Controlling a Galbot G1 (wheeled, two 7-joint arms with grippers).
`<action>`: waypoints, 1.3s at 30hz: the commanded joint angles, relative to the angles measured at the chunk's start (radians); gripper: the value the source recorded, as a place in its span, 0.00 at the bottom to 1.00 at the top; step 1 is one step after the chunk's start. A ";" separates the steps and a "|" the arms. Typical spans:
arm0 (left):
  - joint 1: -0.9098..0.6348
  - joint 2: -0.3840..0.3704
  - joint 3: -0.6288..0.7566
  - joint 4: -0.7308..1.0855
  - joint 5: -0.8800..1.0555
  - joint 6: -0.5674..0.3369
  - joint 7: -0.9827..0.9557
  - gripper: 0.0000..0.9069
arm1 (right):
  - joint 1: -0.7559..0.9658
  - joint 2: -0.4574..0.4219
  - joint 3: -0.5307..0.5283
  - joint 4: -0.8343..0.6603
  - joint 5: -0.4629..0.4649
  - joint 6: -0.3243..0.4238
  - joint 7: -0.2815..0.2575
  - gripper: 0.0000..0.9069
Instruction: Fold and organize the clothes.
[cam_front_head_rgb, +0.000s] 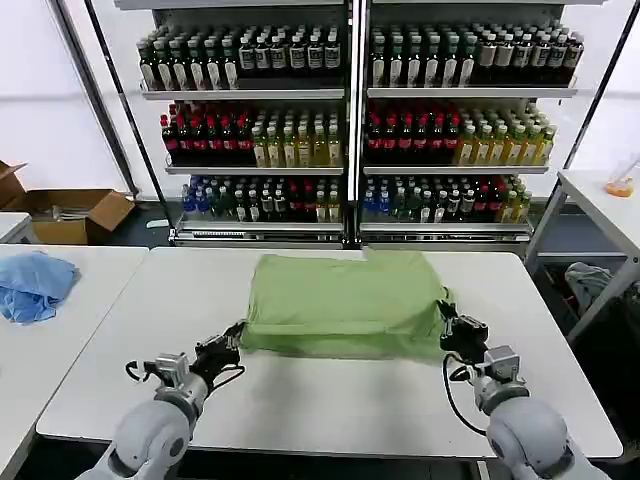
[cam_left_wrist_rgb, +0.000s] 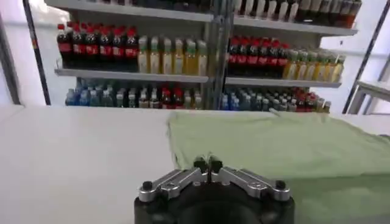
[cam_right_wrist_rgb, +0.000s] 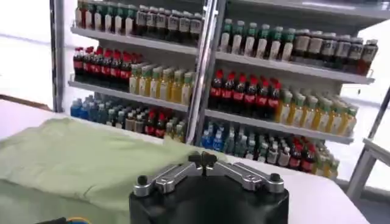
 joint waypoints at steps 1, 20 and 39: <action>-0.151 -0.017 0.079 0.163 0.017 -0.006 -0.006 0.06 | 0.109 0.030 -0.080 -0.131 -0.049 0.004 0.001 0.00; -0.114 -0.053 0.066 0.213 0.048 -0.009 0.000 1.00 | -0.046 0.072 0.009 -0.073 -0.081 -0.026 -0.027 1.00; -0.085 -0.071 0.062 0.219 0.015 -0.007 0.015 0.03 | -0.111 0.095 0.103 -0.116 0.169 -0.158 0.023 0.13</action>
